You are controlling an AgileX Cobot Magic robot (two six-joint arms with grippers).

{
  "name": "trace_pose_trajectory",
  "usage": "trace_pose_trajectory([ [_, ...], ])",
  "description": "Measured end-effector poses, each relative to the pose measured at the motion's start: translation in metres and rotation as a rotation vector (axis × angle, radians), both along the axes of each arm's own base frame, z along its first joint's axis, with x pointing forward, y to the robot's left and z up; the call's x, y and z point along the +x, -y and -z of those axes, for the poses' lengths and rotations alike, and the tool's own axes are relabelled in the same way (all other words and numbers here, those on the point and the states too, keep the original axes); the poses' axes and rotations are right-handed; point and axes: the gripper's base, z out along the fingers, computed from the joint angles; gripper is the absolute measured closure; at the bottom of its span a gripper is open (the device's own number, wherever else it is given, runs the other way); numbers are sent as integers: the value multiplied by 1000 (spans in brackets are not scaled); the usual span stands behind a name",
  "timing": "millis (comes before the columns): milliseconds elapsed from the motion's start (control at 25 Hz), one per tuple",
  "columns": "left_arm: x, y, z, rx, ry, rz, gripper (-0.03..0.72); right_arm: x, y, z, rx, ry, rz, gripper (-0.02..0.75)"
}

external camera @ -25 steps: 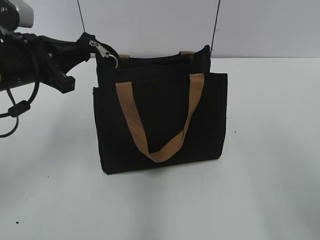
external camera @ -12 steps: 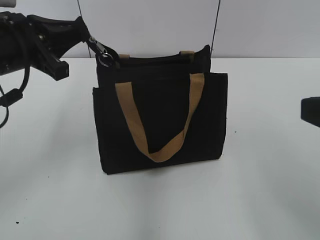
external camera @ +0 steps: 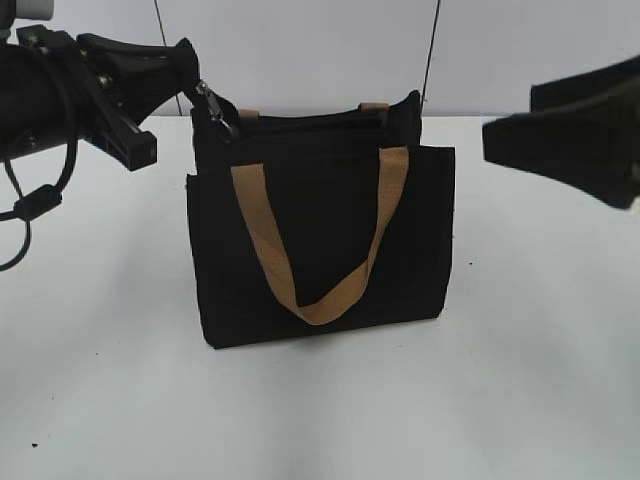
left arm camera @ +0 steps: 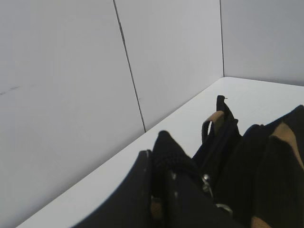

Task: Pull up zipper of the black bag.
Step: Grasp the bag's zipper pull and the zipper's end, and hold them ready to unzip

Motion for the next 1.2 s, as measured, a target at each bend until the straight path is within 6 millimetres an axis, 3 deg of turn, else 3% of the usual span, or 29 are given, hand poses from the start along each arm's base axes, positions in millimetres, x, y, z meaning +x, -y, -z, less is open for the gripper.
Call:
trace_pose_trajectory([
  [320,0,0,0,0,0,0,668,54,-18,-18,35,-43,-164,161],
  [680,0,0,1,6,-6,-5,668,60,-80,9,-8,-102,-474,161],
  [960,0,-1,1,8,-8,-7,668,71,-104,24,-152,28,-417,168],
  [1200,0,-1,1,8,-8,-7,668,101,-127,19,-173,82,-392,359],
])
